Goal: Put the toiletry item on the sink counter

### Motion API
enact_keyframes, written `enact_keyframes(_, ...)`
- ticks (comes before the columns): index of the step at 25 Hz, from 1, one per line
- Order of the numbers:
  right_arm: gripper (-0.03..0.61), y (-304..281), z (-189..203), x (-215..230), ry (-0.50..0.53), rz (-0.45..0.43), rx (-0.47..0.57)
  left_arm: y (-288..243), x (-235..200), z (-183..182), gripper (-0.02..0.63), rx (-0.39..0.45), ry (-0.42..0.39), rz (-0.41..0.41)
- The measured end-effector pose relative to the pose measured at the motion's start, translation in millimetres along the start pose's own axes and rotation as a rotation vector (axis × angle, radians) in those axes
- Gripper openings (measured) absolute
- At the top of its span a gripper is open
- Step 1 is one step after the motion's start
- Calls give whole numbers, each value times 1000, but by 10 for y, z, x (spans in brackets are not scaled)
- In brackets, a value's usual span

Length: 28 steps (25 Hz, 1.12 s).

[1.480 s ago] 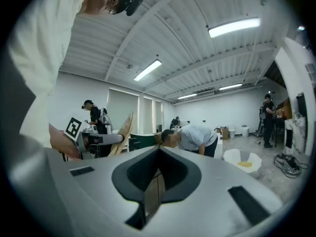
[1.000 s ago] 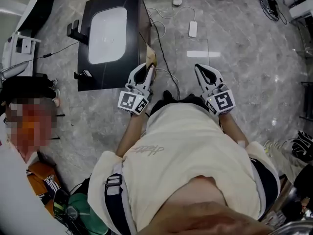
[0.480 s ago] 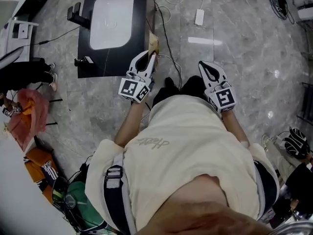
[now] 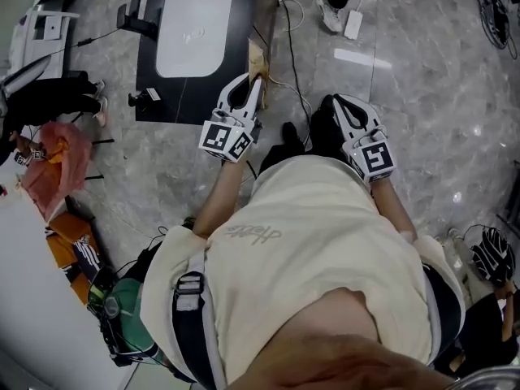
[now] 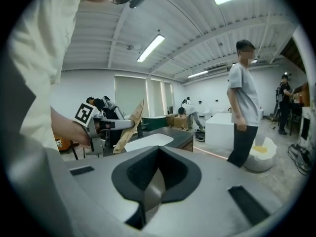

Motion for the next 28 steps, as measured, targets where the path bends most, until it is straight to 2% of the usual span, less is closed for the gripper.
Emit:
enact_keyframes(7,-6,-351,-197,794,-24,-126,43,-682,47,-196,37,14,-51,-109)
enact_keyframes(11,-6,-439,-224,1338,-16,-140,57,-1070,100,-288,37,41,-59,-174)
enact_keyframes(14,-6,-462,-250,1621,-24,-118,60,-1240,143,-332,37,42,-76,-183)
enact_keyframes(23,-6,-571,-65,1927,-73,-102,37,-1543,24,-200,37,5,-77,-190)
enact_keyframes(28,-6,-710,-120,1997,-63,-107,31,-1762,-103,-238,37,22,-71,-175)
Point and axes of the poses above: the fingertips, and each gripper's own axes: y backward along the fingers, x to its right, z out of its underside, the point moved 3 cm from there along y, backward along the fingers, and after that the axes turned 9 degrees about x, right-handed, at the moved point
